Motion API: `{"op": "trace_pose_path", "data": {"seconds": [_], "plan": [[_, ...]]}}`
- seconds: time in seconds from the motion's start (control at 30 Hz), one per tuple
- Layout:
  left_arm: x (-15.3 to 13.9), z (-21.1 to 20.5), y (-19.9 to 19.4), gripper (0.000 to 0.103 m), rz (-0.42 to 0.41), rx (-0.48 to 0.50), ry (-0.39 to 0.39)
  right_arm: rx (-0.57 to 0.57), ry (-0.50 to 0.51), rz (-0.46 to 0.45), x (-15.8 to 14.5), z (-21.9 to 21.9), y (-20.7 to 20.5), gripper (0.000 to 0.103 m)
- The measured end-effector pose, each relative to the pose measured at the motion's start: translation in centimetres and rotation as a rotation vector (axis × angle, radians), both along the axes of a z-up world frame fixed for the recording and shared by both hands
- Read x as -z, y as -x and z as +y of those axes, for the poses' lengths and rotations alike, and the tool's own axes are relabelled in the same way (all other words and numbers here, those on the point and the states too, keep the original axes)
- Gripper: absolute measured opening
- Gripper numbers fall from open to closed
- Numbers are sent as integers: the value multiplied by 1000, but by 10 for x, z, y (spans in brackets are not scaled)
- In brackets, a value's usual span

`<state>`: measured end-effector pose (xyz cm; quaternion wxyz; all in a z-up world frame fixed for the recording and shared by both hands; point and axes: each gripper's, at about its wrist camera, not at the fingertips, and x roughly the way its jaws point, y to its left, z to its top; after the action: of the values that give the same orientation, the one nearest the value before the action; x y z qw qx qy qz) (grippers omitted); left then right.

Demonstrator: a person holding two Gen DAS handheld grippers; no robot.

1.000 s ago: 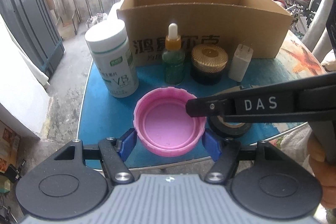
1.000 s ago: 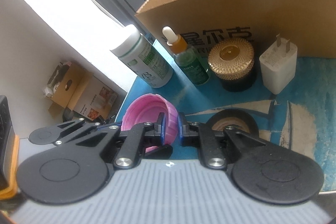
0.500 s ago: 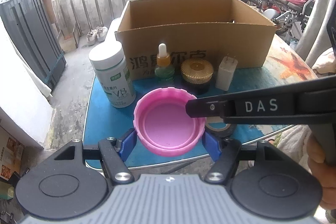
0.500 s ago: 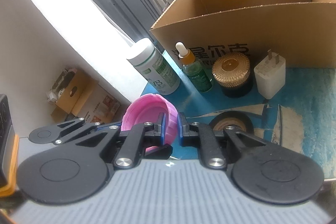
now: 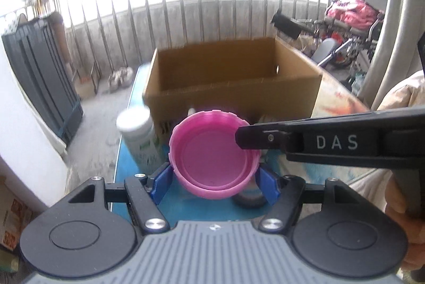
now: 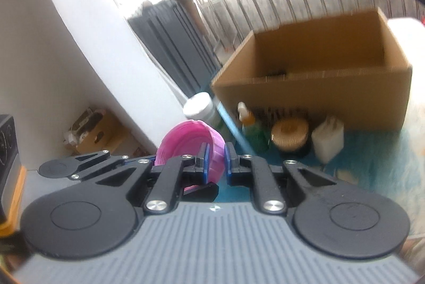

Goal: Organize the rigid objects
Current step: 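Lift the pink bowl by its rim with the right tool, then carry the pink bowl into the cardboard box and open the right tool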

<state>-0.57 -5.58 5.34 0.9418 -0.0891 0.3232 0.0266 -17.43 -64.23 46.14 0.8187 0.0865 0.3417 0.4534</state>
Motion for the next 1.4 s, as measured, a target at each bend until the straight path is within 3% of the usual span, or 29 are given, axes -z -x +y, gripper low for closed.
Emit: {"op": "trace_pose_path", "data": {"seconds": [0.37,0.5,0.63,0.8,0.97,1.2,1.4], "plan": [[-63,-6,-32,70,-131,17,-82,21,-44,-171,-66,-19,-27,11],[-77,-2,-61,70,-127,19,-88,7,-43,-172,-83,-19,-57,11],[-82,10,-100,70,-70,30,-70,-18,-15,-122,-90,-9,-102,11],[-73,43,-153,70,52,46,37,-68,32,-2,-84,20,-168,12],[-41,64,-199,70,222,59,103,-118,90,198,-53,61,-232,12],[2,67,-249,70,467,116,88,-168,157,486,14,92,-286,12],[22,67,-280,70,598,161,87,-180,190,578,50,99,-306,12]]}}
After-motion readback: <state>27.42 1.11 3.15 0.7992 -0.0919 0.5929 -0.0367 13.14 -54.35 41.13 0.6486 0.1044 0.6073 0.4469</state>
